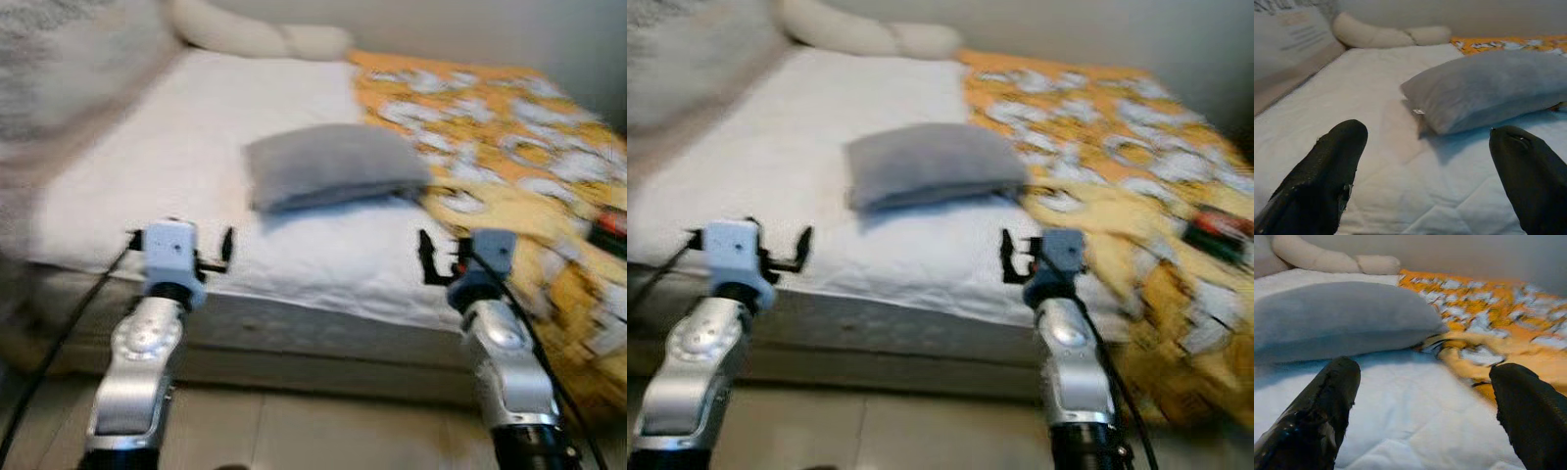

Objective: Clean up the room

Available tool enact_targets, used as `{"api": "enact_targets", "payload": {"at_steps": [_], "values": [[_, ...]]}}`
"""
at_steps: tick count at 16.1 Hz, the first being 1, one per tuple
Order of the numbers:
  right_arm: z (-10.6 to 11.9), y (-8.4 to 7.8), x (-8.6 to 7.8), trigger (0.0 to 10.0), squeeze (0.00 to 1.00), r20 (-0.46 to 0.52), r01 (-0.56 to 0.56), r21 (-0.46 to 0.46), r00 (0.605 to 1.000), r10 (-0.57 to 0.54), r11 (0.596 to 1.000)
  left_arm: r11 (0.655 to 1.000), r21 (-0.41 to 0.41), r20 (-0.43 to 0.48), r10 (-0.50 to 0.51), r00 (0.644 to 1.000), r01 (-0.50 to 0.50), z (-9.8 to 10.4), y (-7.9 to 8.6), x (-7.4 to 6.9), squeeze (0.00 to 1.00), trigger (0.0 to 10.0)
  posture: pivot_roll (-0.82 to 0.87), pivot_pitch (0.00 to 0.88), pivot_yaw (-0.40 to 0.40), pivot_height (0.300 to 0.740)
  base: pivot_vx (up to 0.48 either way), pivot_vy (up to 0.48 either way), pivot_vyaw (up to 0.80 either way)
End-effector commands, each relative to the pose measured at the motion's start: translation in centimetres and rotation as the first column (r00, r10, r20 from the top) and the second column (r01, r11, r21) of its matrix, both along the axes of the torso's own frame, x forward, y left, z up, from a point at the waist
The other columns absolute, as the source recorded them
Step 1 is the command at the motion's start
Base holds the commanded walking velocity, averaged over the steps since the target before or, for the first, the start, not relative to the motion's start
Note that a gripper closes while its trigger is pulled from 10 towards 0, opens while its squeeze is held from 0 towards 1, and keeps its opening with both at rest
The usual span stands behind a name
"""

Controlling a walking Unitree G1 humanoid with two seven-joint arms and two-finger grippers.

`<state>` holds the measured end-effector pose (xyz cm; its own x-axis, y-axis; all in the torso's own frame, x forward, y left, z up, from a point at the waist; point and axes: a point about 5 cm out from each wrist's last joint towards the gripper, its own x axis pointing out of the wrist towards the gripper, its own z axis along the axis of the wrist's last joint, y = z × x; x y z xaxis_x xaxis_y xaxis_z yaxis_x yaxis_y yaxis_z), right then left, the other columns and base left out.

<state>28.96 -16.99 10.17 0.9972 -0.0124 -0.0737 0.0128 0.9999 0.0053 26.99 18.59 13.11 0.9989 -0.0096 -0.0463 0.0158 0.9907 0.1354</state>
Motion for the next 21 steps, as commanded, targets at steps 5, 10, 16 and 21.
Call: {"api": "enact_targets", "payload": {"at_steps": [5, 10, 16, 21], "values": [[0.4, 0.6, 0.3, 10.0, 0.0, 0.001, -0.061, 0.024, 0.998, 0.061, 0.998, 1.0, -0.006, 0.007, 0.005, 1.0, -0.005, 0.2, 0.0, 0.4, 0.0, 10.0, 0.03, 0.0, -0.084, 0.74, 0.109, 0.0, -0.29], [-0.1, 0.8, 0.4, 10.0, 0.0, -0.021, -0.072, 0.008, 0.997, 0.072, 0.997, 1.0, -0.001, 0.008, 0.007, 1.0, -0.007, 0.3, 0.2, 0.6, 0.0, 10.0, 0.03, 0.0, -0.08, 0.74, 0.322, 0.0, 0.0], [-0.4, 1.2, 0.5, 10.0, 0.0, -0.03, -0.083, 0.02, 0.996, 0.084, 0.996, 1.0, 0.002, 0.013, 0.013, 1.0, -0.013, 0.6, 0.6, 0.8, 0.0, 10.0, 0.04, 0.0, -0.072, 0.74, 0.371, 0.0, 0.0], [-0.5, 1.4, 0.6, 10.0, 0.0, -0.033, -0.088, 0.071, 0.995, 0.091, 0.994, 1.0, 0.006, 0.022, 0.011, 1.0, -0.011, 0.8, 0.8, 1.0, 0.0, 10.0, 0.04, 0.0, -0.064, 0.74, 0.369, 0.0, 0.0]]}}
